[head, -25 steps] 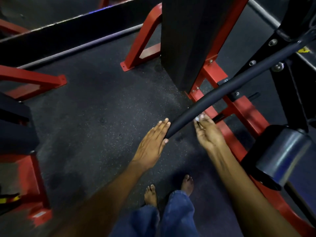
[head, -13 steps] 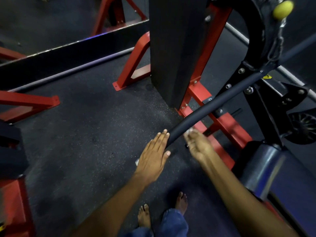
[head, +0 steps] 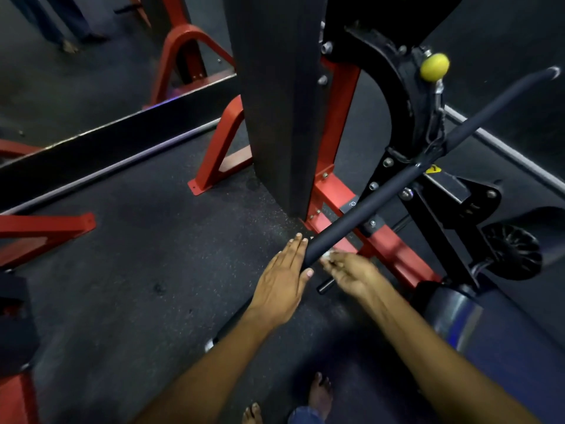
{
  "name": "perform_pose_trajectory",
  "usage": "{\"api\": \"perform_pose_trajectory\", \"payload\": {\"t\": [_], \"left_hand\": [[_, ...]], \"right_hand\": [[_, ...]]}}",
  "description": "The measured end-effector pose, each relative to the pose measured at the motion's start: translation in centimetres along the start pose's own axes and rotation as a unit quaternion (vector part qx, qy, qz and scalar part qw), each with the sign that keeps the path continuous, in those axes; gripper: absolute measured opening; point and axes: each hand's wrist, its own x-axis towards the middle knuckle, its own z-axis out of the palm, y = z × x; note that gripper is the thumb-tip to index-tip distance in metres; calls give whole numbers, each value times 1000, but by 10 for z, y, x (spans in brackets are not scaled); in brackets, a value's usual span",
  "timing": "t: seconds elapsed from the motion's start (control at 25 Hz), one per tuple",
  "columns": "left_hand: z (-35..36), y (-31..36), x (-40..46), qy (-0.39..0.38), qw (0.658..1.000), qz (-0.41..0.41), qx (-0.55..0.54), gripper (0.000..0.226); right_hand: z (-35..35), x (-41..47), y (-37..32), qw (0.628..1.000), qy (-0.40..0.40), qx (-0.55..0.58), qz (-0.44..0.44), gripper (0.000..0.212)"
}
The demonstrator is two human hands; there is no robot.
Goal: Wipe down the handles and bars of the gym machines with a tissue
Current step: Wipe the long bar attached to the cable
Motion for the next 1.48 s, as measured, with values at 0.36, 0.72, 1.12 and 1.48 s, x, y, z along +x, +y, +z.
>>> {"api": "perform_pose_trajectory", "payload": {"t": [0.36,0.72,1.12,1.48], "left_hand": [[7,32,65,-33,998,14,56,57],[10,50,95,-65,996,-11,60,56],[10,56,97,-75,992,-22,97,58],[10,56,96,-76,991,-27,108,58]], "right_hand": [[-31,34,-75,1000,-1,0,-30,33],[-69,80,-168,970,111,91,-195,28],[-54,64,-137,547,-72,-593,-586,14],[-41,40,-154,567,47,-657,-495,14]]}}
